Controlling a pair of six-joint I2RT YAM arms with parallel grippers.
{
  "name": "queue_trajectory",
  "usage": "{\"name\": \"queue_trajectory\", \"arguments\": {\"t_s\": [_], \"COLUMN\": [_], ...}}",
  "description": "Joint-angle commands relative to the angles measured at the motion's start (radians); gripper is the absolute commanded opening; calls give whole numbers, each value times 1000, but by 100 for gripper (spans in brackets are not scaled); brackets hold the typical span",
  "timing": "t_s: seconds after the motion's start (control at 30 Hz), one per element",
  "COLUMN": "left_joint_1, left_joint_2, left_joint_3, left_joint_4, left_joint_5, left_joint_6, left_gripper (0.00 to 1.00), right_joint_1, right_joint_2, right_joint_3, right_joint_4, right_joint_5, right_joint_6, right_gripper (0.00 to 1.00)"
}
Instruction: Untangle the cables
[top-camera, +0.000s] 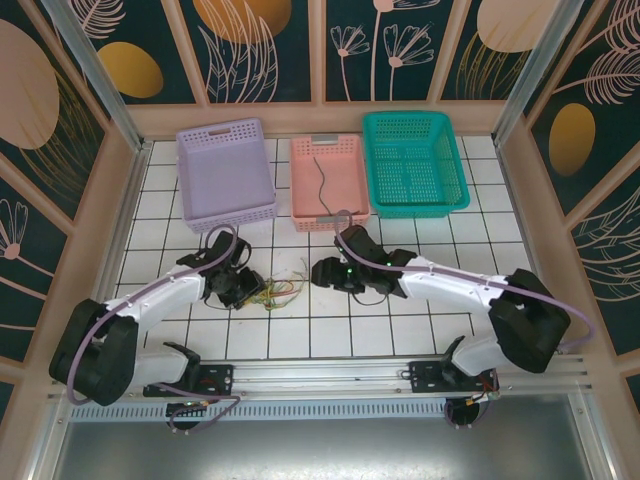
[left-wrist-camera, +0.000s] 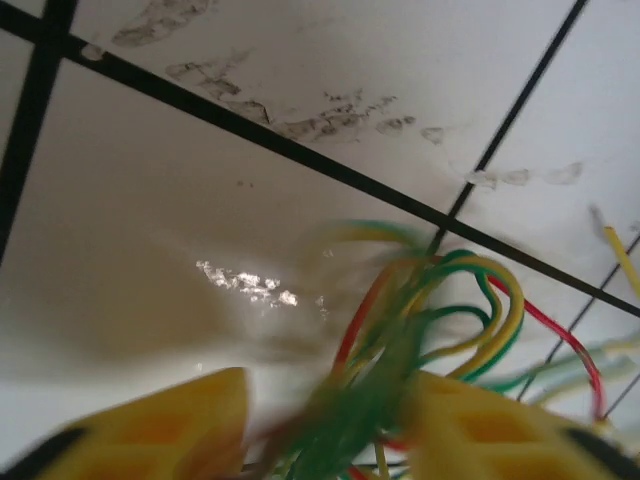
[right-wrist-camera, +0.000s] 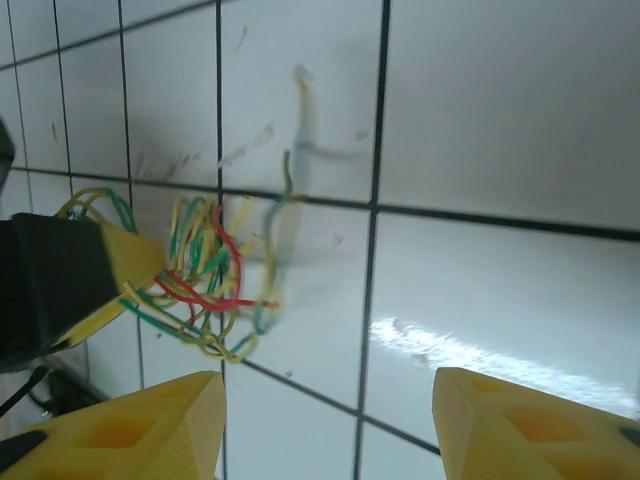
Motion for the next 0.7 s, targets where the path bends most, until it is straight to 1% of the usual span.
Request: {"name": "queue_trajectory", "arguments": {"t_s": [0.0, 0.13, 0.27, 0.37, 0.43, 0.57, 0.67], "left_joint_1": [-10, -24, -26, -27, -30, -46, -73], "left_joint_2": [11, -9, -29, -32, -29, -13, 6], "left_joint_3": [-38, -44, -42, -41, -38, -27, 10], "left_joint_4": [151, 145, 127, 136, 141, 209, 220], "left_joint_5": [26, 48, 51, 67, 80, 139, 140], "left_joint_6": [-12, 1, 9, 7, 5, -16, -28], "left_gripper": [0, 0, 0, 0, 0, 0, 0], "right_joint_1": [10, -5, -7, -8, -4, 4, 3], "right_joint_2": [61, 81, 114, 129, 131, 141, 143], "right_joint_3": [-18, -87, -93, -123, -104, -49, -56], "right_joint_4": [98, 261, 294, 381, 387, 318, 323], "right_joint_5": [-89, -91, -81, -91, -88, -85, -82], "right_joint_6": [95, 218, 292, 342, 338, 330, 352], "right_gripper": [58, 58, 54, 52, 53, 55, 57]}}
